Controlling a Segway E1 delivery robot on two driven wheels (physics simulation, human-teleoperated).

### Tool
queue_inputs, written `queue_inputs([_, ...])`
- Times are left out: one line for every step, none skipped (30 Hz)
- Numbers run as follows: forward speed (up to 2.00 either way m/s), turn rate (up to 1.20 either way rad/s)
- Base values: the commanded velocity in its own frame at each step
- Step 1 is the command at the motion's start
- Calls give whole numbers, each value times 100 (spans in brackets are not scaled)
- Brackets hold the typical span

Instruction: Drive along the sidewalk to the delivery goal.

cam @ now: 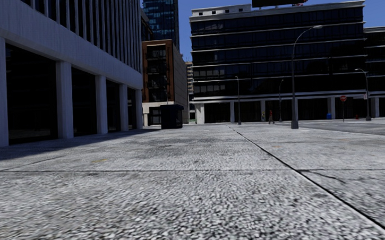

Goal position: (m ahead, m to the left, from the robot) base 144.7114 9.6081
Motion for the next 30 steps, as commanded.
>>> queue_inputs([200, 0])
queue_inputs([200, 0])
queue_inputs([200, 0])
queue_inputs([200, 0])
queue_inputs([200, 0])
queue_inputs([200, 0])
queue_inputs([200, 0])
queue_inputs([200, 0])
queue_inputs([200, 0])
queue_inputs([200, 0])
queue_inputs([200, 0])
queue_inputs([200, 0])
queue_inputs([200, 0])
queue_inputs([200, 0])
queue_inputs([200, 0])
queue_inputs([200, 0])
queue_inputs([200, 0])
queue_inputs([200, 0])
queue_inputs([200, 0])
queue_inputs([200, -11])
queue_inputs([200, -11])
queue_inputs([200, -16])
queue_inputs([200, 0])
queue_inputs([200, 0])
queue_inputs([200, 0])
queue_inputs([200, 0])
queue_inputs([200, 0])
queue_inputs([200, 0])
queue_inputs([200, 0])
queue_inputs([200, 0])
